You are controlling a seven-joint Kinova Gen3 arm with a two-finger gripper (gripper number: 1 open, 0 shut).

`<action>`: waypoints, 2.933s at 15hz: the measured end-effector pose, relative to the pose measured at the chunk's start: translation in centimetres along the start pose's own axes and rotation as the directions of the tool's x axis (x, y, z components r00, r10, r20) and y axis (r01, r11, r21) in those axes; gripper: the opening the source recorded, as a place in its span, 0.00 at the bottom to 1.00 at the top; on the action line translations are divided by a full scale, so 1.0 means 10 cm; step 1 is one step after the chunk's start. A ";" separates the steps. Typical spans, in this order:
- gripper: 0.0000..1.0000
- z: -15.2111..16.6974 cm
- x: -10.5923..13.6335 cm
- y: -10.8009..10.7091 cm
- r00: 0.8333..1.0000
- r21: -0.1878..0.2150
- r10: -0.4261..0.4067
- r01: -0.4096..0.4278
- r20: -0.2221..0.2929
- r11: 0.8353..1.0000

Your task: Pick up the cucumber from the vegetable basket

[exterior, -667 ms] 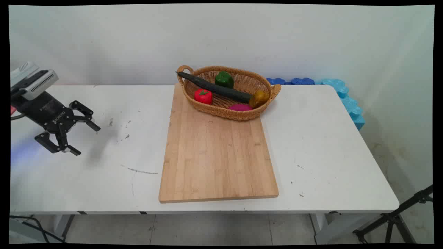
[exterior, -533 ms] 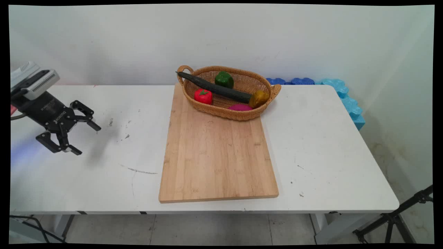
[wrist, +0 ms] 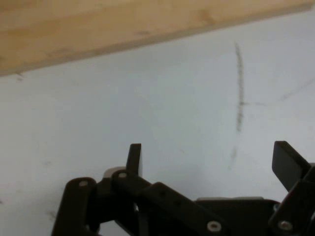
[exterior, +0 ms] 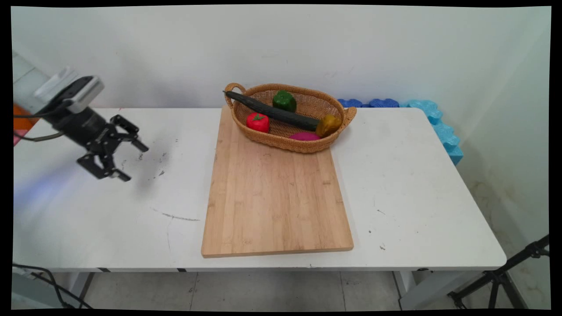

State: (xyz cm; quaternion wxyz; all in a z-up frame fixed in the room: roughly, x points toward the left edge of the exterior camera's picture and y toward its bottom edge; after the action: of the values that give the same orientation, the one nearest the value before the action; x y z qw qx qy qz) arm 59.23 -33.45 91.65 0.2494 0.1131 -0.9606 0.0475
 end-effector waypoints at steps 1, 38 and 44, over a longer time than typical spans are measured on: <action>1.00 0.03 0.09 -0.07 1.000 0.016 -0.005 0.005 0.002 1.000; 1.00 2.22 2.57 -2.00 0.978 0.292 0.185 -0.204 0.092 0.934; 0.00 2.43 2.62 -2.06 0.965 0.286 0.232 -0.258 0.123 0.923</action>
State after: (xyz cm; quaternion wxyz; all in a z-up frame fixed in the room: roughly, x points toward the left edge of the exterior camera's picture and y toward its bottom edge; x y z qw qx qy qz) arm 30.51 -62.15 84.02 0.1797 0.0305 -0.9587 0.2186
